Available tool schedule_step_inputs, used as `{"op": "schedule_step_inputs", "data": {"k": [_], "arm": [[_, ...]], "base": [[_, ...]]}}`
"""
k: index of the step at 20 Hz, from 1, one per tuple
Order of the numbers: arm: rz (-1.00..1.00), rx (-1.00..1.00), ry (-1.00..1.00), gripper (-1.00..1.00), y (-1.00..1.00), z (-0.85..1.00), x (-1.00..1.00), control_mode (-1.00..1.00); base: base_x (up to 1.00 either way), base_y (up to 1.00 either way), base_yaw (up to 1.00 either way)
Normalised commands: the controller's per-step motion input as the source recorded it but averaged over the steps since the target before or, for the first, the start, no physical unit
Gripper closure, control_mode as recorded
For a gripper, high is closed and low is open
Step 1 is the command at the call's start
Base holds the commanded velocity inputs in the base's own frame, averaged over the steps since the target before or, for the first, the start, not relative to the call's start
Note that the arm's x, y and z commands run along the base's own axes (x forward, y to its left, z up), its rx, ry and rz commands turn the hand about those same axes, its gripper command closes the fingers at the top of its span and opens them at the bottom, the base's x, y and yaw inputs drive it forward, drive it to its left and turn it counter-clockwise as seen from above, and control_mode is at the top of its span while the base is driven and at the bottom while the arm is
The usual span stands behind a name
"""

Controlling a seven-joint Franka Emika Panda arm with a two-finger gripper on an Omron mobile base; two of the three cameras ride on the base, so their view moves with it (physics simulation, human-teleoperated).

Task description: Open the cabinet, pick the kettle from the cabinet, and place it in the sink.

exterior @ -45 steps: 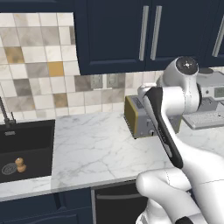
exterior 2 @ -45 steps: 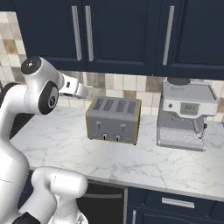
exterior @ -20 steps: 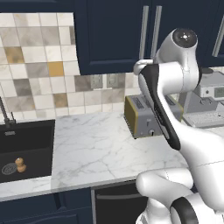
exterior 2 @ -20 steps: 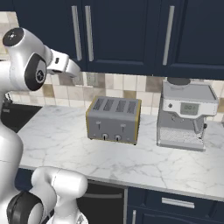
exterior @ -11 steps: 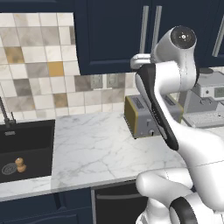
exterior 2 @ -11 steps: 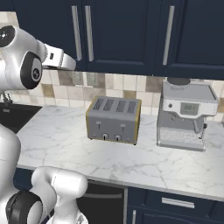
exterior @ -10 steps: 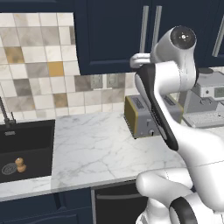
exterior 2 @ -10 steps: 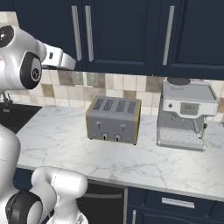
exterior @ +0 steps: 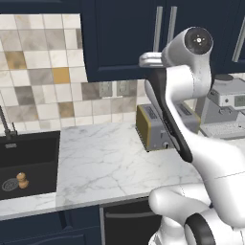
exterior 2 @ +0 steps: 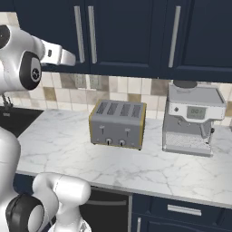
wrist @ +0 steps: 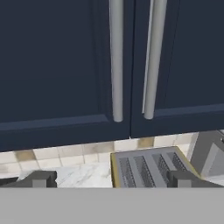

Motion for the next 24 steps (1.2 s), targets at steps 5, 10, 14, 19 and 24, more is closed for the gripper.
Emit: {"op": "schedule_step_inputs", "data": {"k": [5, 10, 14, 19, 24], "arm": [[0.01, 0.0, 0.0, -1.0, 0.02, 0.22, 0.14, -1.0], [0.01, 0.0, 0.0, -1.0, 0.0, 0.18, 0.2, -1.0], [0.03, 0.0, 0.02, -1.0, -0.02, 0.09, 0.24, -1.0], [0.02, 0.0, 0.04, -1.0, -0.09, 0.0, 0.22, -1.0], [0.0, 0.01, 0.03, -1.0, -0.11, 0.0, 0.22, -1.0]], "base": [[0.0, 0.0, 0.0], [0.0, 0.0, 0.0], [0.0, 0.0, 0.0], [0.0, 0.0, 0.0], [0.0, 0.0, 0.0]]}}
